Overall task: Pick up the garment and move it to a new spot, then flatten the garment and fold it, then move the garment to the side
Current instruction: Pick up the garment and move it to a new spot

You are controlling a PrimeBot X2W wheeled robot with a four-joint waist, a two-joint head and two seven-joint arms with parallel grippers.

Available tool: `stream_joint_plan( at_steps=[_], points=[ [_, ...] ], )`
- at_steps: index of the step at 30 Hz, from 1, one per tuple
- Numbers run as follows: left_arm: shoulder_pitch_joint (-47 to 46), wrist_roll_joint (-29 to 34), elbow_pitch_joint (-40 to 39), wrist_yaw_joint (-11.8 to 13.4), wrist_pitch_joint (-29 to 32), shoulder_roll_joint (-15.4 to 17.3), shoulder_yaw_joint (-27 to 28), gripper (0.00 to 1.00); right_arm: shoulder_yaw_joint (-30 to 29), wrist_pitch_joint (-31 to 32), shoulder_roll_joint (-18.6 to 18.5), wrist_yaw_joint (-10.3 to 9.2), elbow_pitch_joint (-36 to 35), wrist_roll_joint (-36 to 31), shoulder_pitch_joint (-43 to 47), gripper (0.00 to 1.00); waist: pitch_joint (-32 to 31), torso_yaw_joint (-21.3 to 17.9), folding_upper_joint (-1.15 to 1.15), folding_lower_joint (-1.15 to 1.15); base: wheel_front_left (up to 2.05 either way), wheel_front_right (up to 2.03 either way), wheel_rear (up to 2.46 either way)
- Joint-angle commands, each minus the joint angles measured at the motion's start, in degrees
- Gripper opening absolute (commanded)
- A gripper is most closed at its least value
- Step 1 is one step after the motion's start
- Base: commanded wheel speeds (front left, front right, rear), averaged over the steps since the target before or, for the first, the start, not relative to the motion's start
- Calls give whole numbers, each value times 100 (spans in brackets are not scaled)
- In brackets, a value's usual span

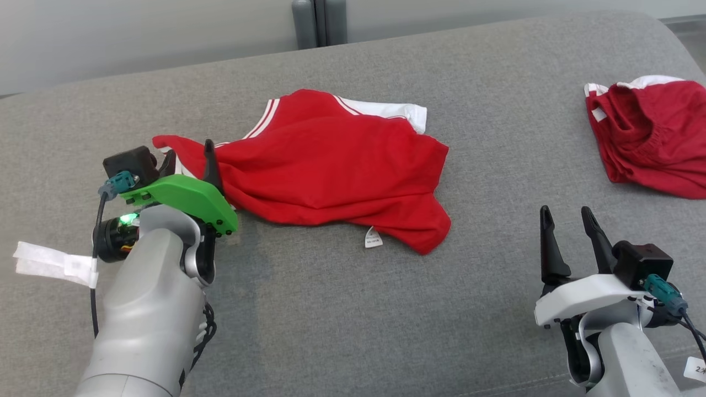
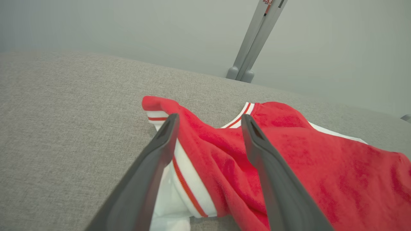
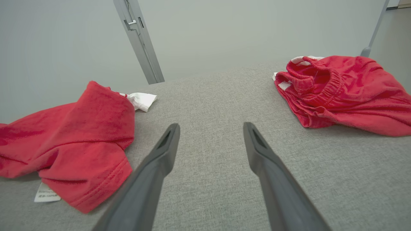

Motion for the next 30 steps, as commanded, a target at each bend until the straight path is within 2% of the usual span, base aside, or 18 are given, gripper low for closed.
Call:
stream_joint_plan(
  at_steps=[1,9,22,30],
  points=[
    [74,100,-36,-66,-120,-14,-69,100,-6,-31,-15,-9,22,-55,57,100,-228,216,0,0,0,0,0],
    [538,434,-529,-218,-341,-78,-411,100,-152,0,-15,-9,-5,-294,315,100,-782,639,0,0,0,0,0],
    [2981,1329,-3168,262,-331,-54,9,100,-16,189,-17,-9,-331,-346,778,100,-1065,935,0,0,0,0,0],
    [4136,1606,-4113,379,-332,-86,214,100,129,186,-15,-9,-512,-244,1126,100,-1078,1030,0,0,0,0,0]
  ],
)
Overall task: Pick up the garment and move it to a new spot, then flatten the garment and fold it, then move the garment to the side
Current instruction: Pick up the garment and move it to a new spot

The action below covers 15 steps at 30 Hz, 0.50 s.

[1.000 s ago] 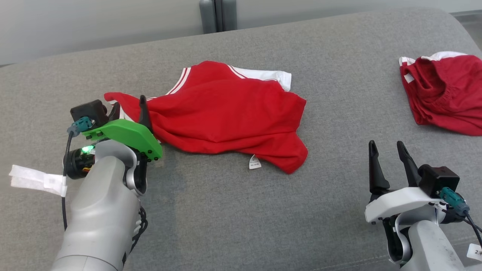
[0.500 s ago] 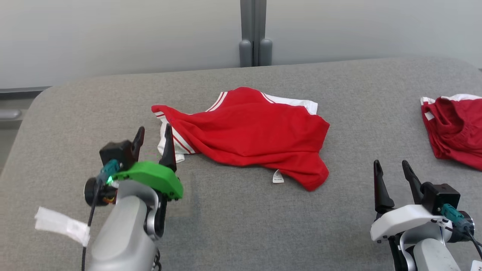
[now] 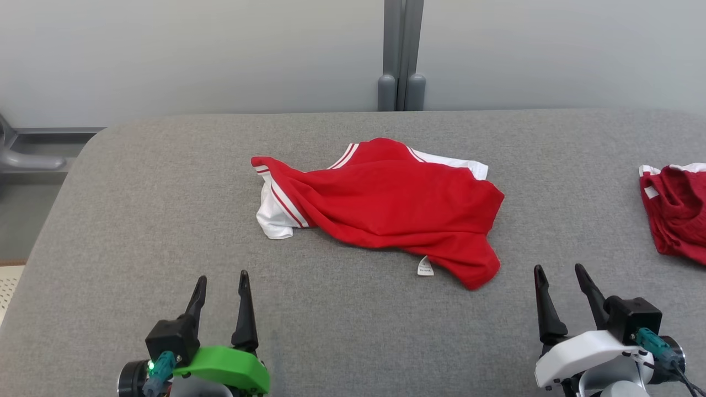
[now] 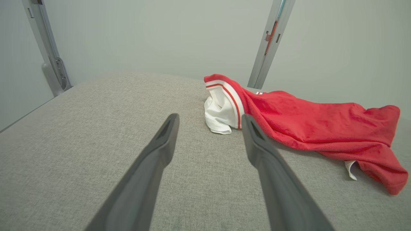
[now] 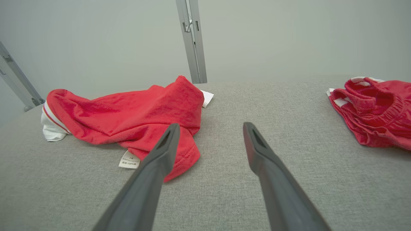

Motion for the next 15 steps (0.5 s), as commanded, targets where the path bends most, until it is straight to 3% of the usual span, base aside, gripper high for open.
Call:
stream_joint_plan(
  at_steps=[1,15],
  points=[
    [174,76,-111,49,-2,8,61,100,51,-22,-14,-9,-37,44,102,100,-3,18,0,0,0,0,0],
    [412,186,-100,36,-2,-24,97,100,249,-83,-15,-9,-25,89,119,100,-59,43,0,0,0,0,0]
  ],
)
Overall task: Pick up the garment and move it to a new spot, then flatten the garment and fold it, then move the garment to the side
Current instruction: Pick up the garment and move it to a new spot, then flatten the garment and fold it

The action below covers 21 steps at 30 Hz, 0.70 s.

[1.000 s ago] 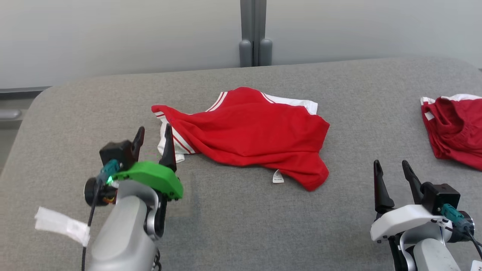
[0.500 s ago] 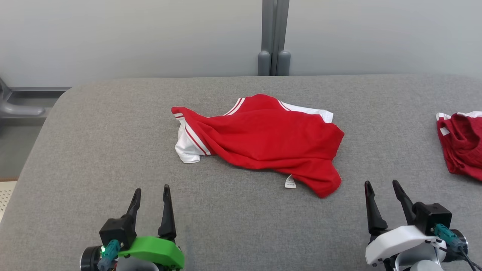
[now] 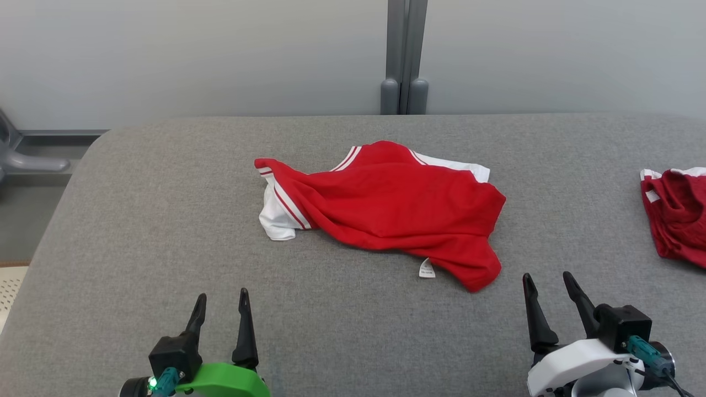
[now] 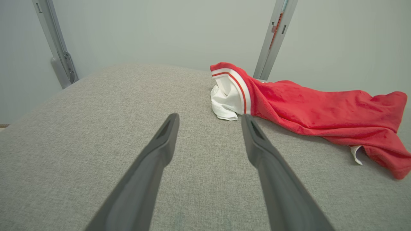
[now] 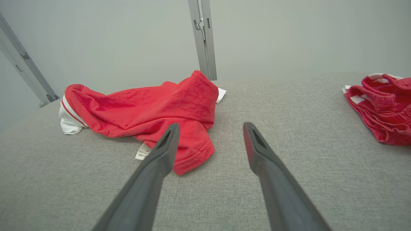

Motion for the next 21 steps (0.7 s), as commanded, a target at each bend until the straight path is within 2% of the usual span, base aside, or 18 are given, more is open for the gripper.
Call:
stream_joint_plan(
  at_steps=[1,13,21],
  points=[
    [32,20,18,6,-2,0,6,100,-2,-31,-16,-9,19,-1,-38,100,-6,0,0,0,0,0,0],
    [-6,-25,32,10,-2,-5,-35,100,-102,-51,-16,-9,79,-78,-83,100,21,17,0,0,0,0,0],
    [-192,-123,-70,40,-2,-4,-197,100,-363,351,-38,-9,-13,-922,-965,100,265,319,0,0,0,0,0]
  ],
)
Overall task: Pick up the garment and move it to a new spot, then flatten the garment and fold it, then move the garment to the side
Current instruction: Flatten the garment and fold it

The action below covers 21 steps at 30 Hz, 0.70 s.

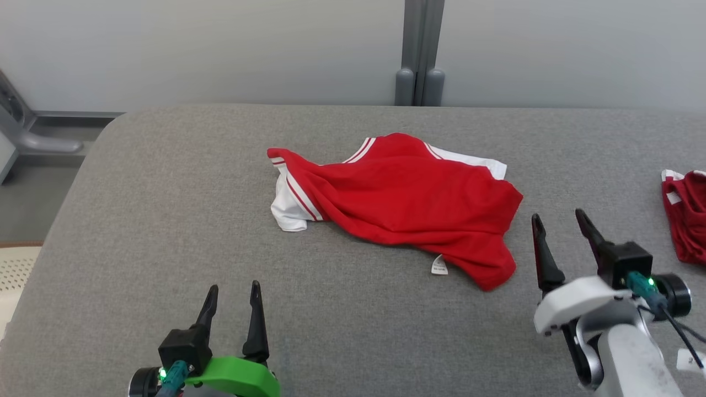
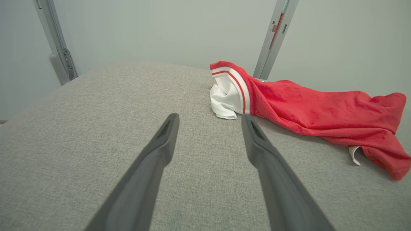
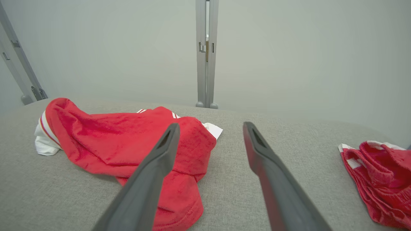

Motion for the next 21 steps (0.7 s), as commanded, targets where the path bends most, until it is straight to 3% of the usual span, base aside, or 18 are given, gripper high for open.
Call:
stream_joint_plan(
  at_steps=[1,11,17,18,19,20,21],
  points=[
    [-142,-73,-42,29,-2,6,-26,100,-5,120,-109,-9,23,-128,-253,100,179,194,0,0,0,0,0],
    [-336,-243,-193,139,-2,6,-262,100,391,880,-951,-9,1075,187,-1440,100,698,903,0,0,0,0,0],
    [-384,-339,-240,189,-2,6,-321,100,1117,1347,-1434,-9,1897,583,-1736,100,830,1164,0,0,0,0,0],
    [-367,-350,-252,201,-2,5,-328,100,1236,1421,-1517,-10,1978,697,-1778,44,830,1173,0,0,0,0,0],
    [-352,-358,-254,213,-2,5,-335,100,1334,1475,-1572,-10,2035,805,-1805,27,826,1177,0,0,0,0,0],
    [-332,-361,-257,223,-2,5,-343,100,1452,1509,-1623,-10,2054,922,-1838,0,813,1175,0,0,0,0,0],
    [-312,-368,-262,227,-2,5,-350,100,1539,1508,-1669,-10,2031,1007,-1870,0,797,1167,0,0,0,0,0]
  ],
)
